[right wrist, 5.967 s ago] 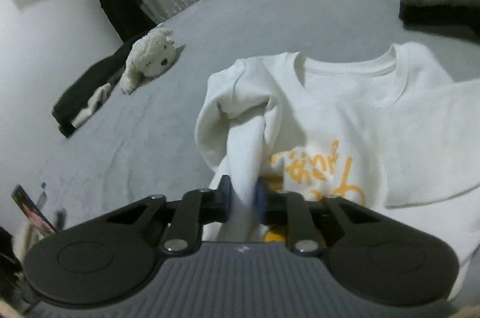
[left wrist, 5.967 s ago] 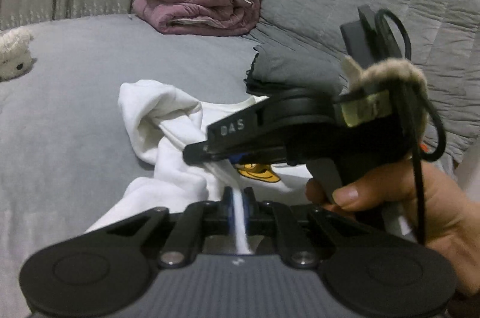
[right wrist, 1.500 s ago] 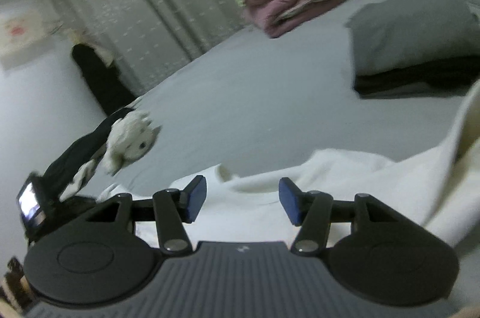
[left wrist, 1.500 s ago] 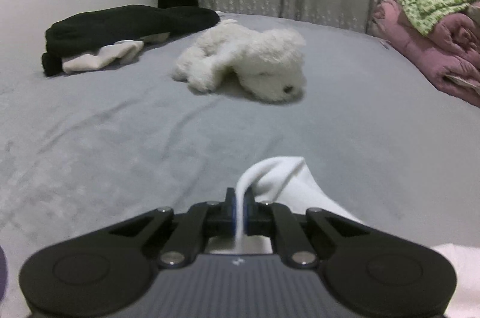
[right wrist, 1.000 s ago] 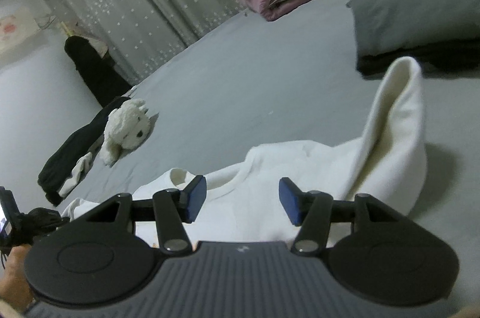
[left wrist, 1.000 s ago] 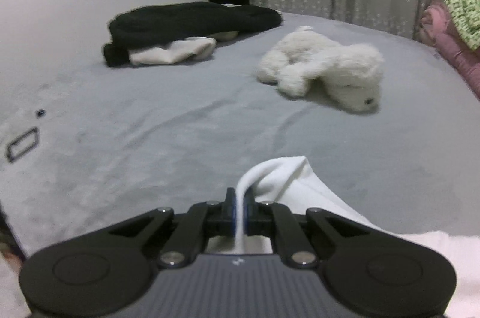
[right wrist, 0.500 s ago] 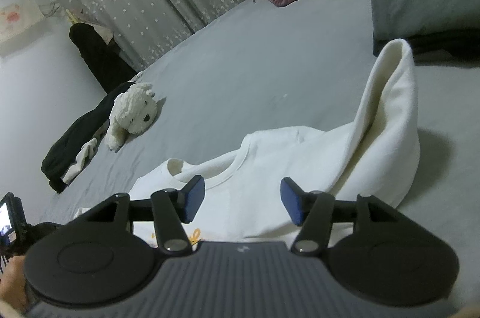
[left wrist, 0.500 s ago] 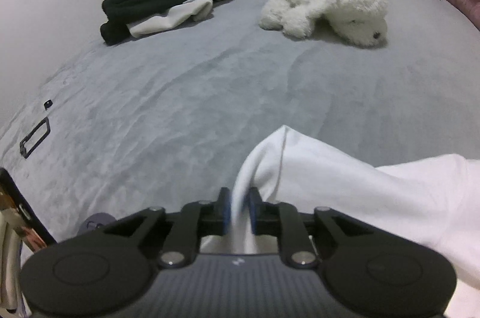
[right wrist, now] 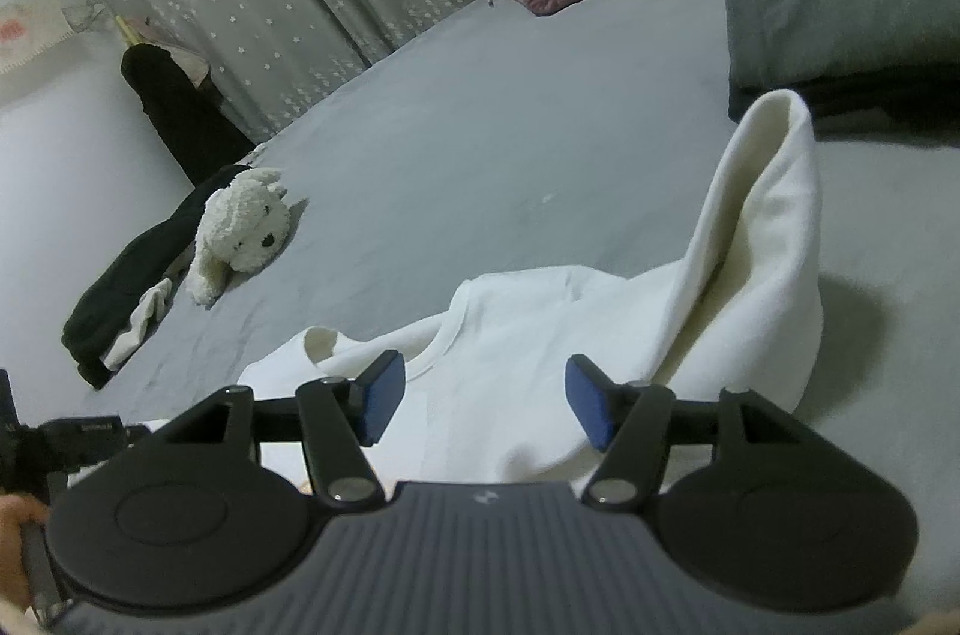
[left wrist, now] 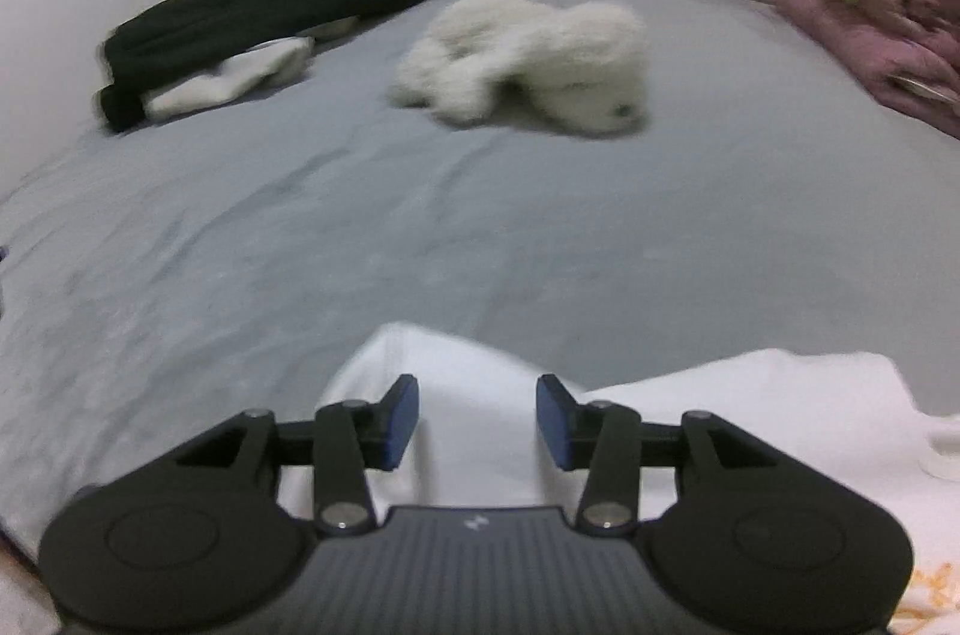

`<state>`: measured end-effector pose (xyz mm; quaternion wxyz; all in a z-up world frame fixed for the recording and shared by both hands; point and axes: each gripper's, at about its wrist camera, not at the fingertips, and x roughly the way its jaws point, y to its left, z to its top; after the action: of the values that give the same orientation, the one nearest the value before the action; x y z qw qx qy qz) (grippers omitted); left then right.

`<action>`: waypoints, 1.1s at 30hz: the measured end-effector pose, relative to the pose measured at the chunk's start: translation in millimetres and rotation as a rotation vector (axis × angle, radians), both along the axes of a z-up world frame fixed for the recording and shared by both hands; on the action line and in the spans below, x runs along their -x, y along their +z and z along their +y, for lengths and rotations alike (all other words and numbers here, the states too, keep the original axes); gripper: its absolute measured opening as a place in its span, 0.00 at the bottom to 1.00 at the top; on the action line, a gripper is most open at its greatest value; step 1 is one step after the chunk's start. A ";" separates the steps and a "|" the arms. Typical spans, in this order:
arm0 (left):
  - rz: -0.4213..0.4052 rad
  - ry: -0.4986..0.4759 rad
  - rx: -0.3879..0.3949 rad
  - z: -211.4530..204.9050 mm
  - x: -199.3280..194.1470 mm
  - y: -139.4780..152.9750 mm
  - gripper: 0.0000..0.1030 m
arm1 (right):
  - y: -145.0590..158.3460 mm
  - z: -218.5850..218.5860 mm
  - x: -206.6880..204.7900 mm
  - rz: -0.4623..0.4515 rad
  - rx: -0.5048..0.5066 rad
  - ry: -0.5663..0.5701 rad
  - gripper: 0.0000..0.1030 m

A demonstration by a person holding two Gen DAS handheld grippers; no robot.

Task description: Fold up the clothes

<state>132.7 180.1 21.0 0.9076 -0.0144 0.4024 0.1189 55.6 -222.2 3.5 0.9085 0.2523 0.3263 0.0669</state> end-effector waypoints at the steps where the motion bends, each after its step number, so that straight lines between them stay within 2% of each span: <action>1: 0.000 -0.034 -0.002 -6.5 -4.0 -1.8 0.47 | -0.4 -0.4 -1.4 -0.001 0.007 -0.002 0.62; 4: 0.001 -0.124 -0.006 -25.3 -15.2 -9.3 0.51 | -1.5 -1.8 -5.3 -0.006 0.024 -0.009 0.62; 8: -0.013 -0.205 0.027 -43.0 -30.8 -20.6 0.55 | -3.0 -3.4 -9.6 -0.020 0.048 -0.012 0.62; 19: -0.010 -0.289 0.130 -57.8 -63.7 -51.4 0.55 | -5.9 -11.5 -17.7 -0.057 0.166 -0.023 0.62; 24: -0.038 -0.335 0.079 -65.0 -57.7 -59.1 0.54 | -7.3 -8.1 -21.5 -0.079 0.235 -0.019 0.62; 28: -0.081 -0.328 0.064 -66.4 -50.1 -64.7 0.53 | -12.0 -3.5 -25.0 -0.084 0.296 -0.011 0.62; 33: -0.194 -0.313 0.026 -72.6 -32.3 -76.1 0.53 | -17.9 6.3 -26.7 -0.087 0.390 0.014 0.62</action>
<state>165.0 107.5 -55.1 0.9492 0.0254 0.3120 -0.0310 82.4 -215.9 -14.4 0.9530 0.0663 0.2950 0.0196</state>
